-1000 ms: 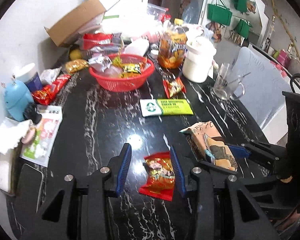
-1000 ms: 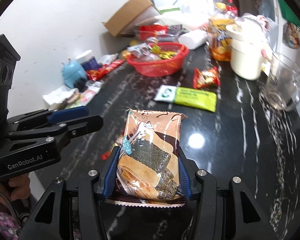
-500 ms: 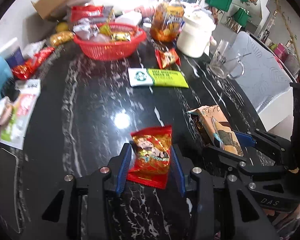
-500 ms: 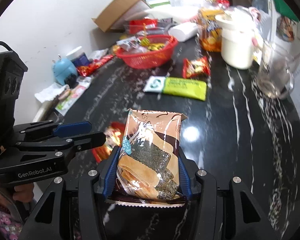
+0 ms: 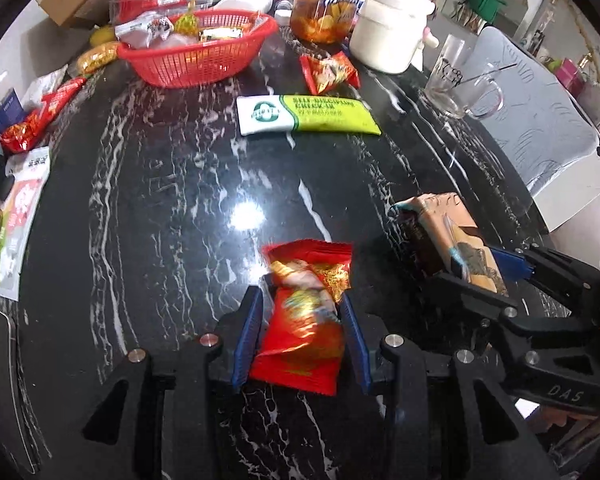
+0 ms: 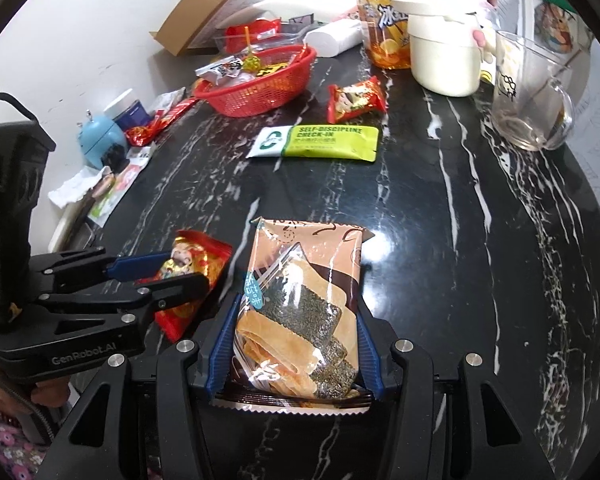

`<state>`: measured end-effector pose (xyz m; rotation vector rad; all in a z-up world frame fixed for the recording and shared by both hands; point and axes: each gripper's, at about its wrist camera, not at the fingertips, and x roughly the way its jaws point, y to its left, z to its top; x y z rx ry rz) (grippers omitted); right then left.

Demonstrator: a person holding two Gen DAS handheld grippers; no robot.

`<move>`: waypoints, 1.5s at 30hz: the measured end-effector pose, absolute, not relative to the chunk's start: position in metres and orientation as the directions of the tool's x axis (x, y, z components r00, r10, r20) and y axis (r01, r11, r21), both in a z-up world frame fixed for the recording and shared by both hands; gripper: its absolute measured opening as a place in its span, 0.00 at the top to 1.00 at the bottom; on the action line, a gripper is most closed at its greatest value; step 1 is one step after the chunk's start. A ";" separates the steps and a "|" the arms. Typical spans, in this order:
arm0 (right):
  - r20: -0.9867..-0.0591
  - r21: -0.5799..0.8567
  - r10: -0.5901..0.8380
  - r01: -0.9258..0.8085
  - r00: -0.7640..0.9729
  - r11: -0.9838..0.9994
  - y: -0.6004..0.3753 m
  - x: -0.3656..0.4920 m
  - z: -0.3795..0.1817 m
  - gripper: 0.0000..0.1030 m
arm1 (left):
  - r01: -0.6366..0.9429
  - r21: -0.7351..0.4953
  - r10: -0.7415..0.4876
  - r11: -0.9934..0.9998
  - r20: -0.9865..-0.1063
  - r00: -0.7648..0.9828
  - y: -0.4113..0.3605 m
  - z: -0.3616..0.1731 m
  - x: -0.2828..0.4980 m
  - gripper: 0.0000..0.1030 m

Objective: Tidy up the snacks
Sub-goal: 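Lift both held packets and carry them over the red basket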

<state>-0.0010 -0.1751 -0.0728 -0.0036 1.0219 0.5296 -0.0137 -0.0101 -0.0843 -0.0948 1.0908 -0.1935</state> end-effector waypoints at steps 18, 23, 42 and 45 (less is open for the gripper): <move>-0.823 0.254 0.420 -0.414 0.382 0.874 -0.176 0.001 -0.081 0.49 | 0.172 -0.113 -0.185 0.979 -0.848 0.497 -0.023 -0.082 -0.023 0.78; -0.821 0.256 0.425 -0.420 0.381 0.871 -0.174 0.001 -0.080 0.49 | 0.165 -0.117 -0.187 0.979 -0.834 0.520 -0.019 -0.074 -0.024 0.79; -0.759 0.219 0.486 -0.532 0.433 0.817 -0.136 0.021 -0.030 0.49 | 0.149 -0.162 -0.220 0.975 -0.731 0.646 0.014 -0.017 -0.002 0.79; -0.741 0.210 0.497 -0.548 0.451 0.810 -0.128 0.030 -0.017 0.49 | 0.145 -0.155 -0.212 0.977 -0.702 0.680 0.020 -0.003 0.005 0.79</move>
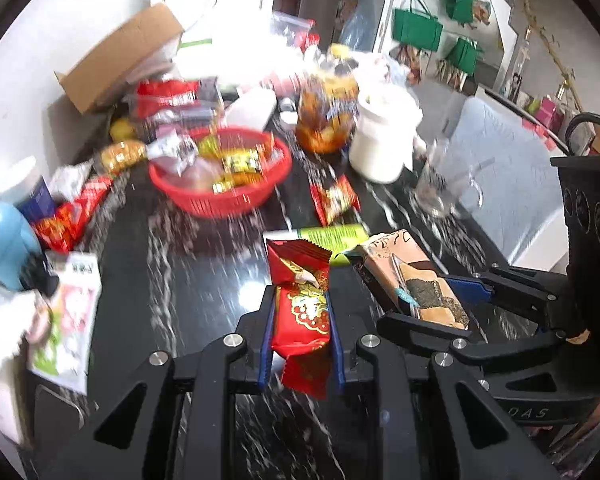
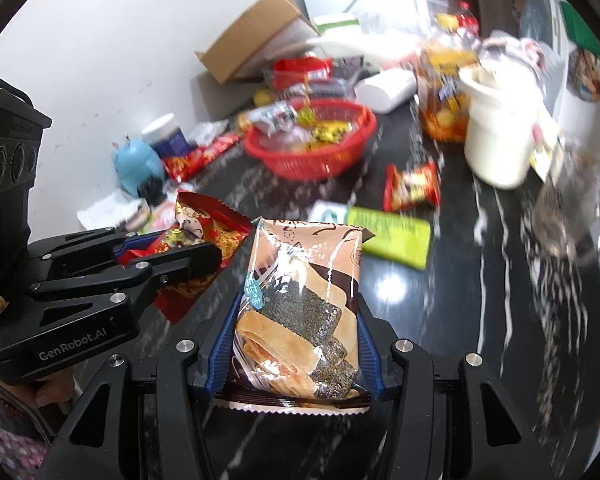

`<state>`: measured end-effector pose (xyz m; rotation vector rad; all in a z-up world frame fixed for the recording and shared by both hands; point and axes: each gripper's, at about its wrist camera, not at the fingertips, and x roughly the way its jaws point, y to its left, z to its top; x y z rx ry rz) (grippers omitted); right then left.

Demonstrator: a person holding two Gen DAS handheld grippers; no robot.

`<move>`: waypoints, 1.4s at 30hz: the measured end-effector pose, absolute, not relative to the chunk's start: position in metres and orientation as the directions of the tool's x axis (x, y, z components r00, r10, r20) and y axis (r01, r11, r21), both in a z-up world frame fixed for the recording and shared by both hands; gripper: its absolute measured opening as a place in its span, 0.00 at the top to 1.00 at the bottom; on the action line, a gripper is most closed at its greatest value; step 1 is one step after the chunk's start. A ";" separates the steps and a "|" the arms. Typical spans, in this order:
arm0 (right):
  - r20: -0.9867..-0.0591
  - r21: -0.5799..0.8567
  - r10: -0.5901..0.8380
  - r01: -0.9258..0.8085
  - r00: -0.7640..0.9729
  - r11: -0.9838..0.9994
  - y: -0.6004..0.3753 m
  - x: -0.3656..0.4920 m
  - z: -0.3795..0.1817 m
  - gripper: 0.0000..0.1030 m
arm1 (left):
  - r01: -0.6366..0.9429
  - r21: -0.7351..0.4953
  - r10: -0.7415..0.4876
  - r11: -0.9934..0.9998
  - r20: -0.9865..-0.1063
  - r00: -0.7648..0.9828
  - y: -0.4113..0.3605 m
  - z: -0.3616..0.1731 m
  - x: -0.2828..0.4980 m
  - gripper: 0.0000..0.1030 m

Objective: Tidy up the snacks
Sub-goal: 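Lift both held packets and carry them over the red basket, then open both grippers to drop the red packet and bread packet into the basket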

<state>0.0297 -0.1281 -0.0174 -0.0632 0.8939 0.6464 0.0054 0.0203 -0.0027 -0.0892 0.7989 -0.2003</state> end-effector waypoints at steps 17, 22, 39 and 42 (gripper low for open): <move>-0.637 0.171 0.561 -0.613 0.528 0.771 -0.100 0.102 0.047 0.49 | 0.133 -0.173 -0.208 0.976 -0.549 0.809 0.046 0.054 0.072 0.78; -0.624 0.155 0.558 -0.613 0.547 0.774 -0.094 0.131 0.054 0.49 | 0.127 -0.175 -0.203 0.976 -0.535 0.820 0.053 0.059 0.100 0.79; -0.647 0.236 0.576 -0.586 0.500 0.775 -0.064 0.242 0.036 0.49 | 0.072 -0.204 -0.179 0.976 -0.574 0.799 0.089 0.034 0.195 0.79; -0.652 0.256 0.578 -0.576 0.491 0.777 -0.059 0.253 0.027 0.49 | 0.054 -0.200 -0.168 0.978 -0.616 0.769 0.093 0.018 0.206 0.78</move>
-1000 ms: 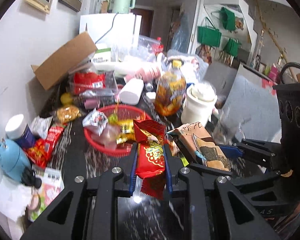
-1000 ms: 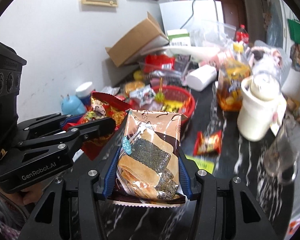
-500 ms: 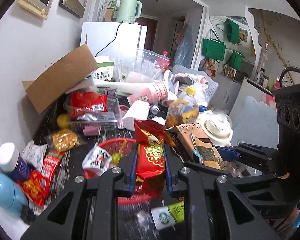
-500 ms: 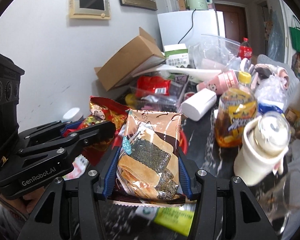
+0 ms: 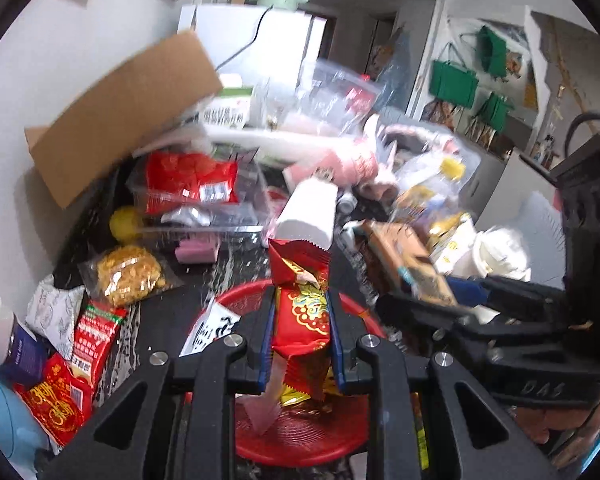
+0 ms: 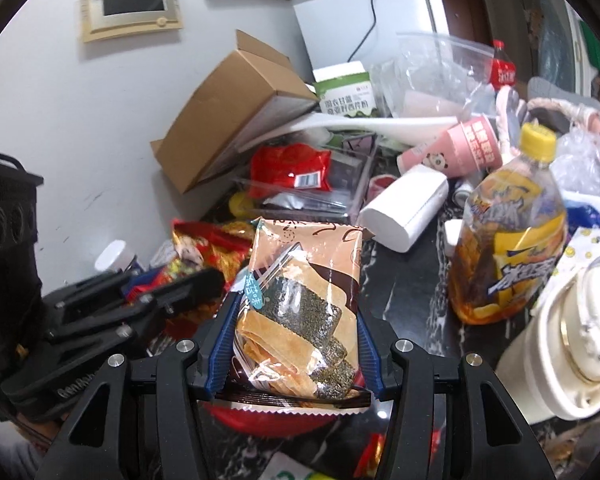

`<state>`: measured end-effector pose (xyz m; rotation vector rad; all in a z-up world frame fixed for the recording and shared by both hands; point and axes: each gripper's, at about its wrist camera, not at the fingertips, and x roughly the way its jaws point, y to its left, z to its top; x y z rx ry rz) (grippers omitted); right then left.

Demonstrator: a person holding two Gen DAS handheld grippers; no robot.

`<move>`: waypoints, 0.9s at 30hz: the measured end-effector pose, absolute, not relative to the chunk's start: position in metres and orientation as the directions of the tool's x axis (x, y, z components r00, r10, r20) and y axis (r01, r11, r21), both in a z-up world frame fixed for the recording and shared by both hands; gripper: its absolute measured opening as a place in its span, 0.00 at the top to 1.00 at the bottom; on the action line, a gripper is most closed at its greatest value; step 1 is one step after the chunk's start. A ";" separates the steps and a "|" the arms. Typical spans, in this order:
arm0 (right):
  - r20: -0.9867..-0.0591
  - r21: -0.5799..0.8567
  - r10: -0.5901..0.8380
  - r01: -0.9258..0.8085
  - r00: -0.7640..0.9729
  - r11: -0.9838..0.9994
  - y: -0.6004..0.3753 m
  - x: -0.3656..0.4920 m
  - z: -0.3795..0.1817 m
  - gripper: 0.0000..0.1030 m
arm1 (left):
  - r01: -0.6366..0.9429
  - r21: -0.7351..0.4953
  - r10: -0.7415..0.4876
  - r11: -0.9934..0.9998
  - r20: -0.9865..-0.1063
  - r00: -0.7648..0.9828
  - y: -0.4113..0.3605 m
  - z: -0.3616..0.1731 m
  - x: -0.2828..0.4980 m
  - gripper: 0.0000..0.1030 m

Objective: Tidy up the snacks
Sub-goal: 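Open both grippers to drop the red packet and bread packet into the basket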

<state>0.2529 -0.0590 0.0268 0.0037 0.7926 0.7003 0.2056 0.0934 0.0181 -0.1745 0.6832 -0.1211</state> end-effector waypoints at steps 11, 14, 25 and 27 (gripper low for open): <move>-0.734 0.241 0.528 -0.562 0.428 0.791 -0.048 0.271 -0.009 0.49 | 0.001 -0.162 -0.120 0.987 -0.729 0.674 0.096 -0.021 0.227 0.78; -0.751 0.216 0.506 -0.566 0.424 0.795 -0.045 0.271 -0.014 0.49 | -0.021 -0.150 -0.102 0.988 -0.765 0.636 0.095 -0.032 0.233 0.78; -0.799 0.170 0.443 -0.554 0.406 0.815 -0.038 0.278 -0.034 0.47 | -0.041 -0.141 -0.093 0.989 -0.818 0.568 0.091 -0.049 0.241 0.78; -0.799 0.161 0.439 -0.558 0.410 0.814 -0.037 0.277 -0.034 0.47 | -0.047 -0.148 -0.098 0.988 -0.826 0.555 0.093 -0.051 0.242 0.78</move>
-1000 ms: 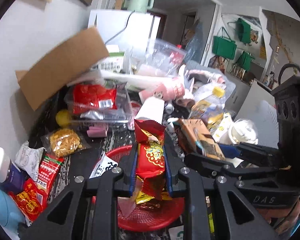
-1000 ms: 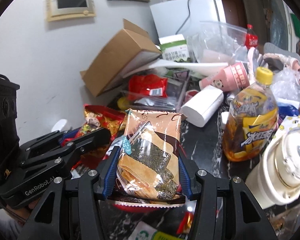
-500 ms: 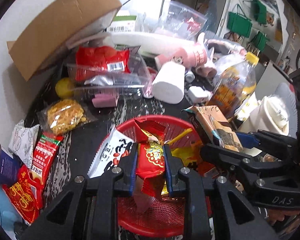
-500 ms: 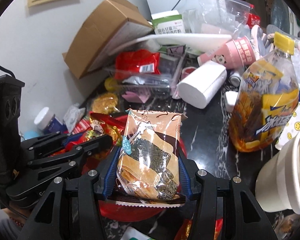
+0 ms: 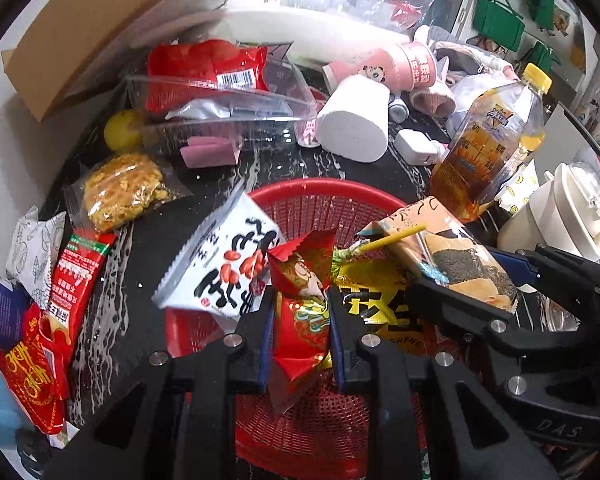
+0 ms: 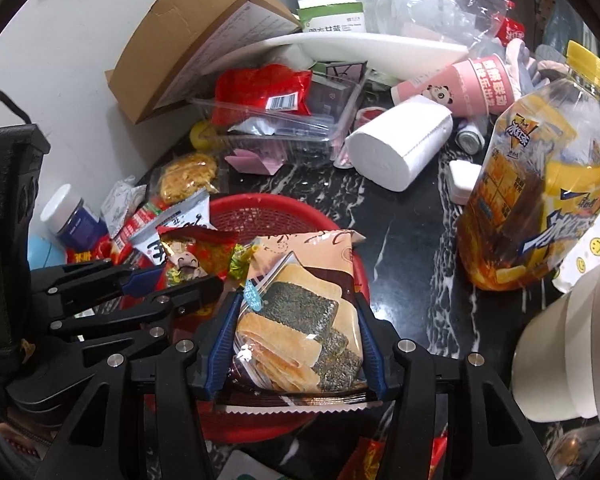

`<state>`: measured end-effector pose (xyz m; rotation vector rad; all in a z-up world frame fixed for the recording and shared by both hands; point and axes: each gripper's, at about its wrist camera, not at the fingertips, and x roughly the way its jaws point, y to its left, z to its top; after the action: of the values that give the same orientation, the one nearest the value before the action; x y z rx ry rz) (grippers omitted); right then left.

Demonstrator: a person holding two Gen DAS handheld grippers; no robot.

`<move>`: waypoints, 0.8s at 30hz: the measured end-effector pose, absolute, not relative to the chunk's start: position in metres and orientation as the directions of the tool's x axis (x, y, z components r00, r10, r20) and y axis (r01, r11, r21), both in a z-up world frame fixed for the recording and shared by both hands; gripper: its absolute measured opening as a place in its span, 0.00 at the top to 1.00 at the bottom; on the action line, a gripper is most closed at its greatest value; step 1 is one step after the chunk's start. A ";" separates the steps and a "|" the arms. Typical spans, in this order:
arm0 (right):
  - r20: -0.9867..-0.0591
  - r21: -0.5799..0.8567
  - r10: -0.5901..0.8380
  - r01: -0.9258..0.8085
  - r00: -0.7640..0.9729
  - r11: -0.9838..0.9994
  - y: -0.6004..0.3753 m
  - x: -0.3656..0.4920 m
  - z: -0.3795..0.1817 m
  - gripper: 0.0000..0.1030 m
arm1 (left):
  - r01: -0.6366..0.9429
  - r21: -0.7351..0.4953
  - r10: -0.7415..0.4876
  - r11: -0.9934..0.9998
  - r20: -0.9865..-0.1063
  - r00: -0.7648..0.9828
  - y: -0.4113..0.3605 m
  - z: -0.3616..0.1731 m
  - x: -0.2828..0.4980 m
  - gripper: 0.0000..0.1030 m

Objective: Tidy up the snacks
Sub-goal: 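Open both grippers to drop the red packet and bread packet into the basket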

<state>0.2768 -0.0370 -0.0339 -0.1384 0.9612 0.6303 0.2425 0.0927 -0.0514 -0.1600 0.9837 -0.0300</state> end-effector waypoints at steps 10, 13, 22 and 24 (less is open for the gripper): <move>-0.809 0.170 0.435 -0.552 0.395 0.816 -0.037 0.276 -0.032 0.42 | -0.085 -0.188 -0.119 0.978 -0.850 0.513 0.098 -0.051 0.245 0.77; -0.805 0.165 0.436 -0.554 0.402 0.816 -0.038 0.274 -0.028 0.38 | -0.094 -0.203 -0.130 0.975 -0.855 0.502 0.099 -0.049 0.244 0.77; -0.794 0.154 0.431 -0.544 0.429 0.825 -0.044 0.267 -0.015 0.35 | -0.097 -0.226 -0.147 0.969 -0.850 0.507 0.102 -0.037 0.239 0.77; -0.791 0.153 0.431 -0.542 0.434 0.827 -0.045 0.265 -0.013 0.35 | -0.093 -0.228 -0.149 0.969 -0.844 0.515 0.102 -0.033 0.237 0.77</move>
<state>0.2655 -0.0453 -0.0128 -0.1308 0.9439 0.6075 0.2371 0.1019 -0.0331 -0.2580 1.0319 -0.0341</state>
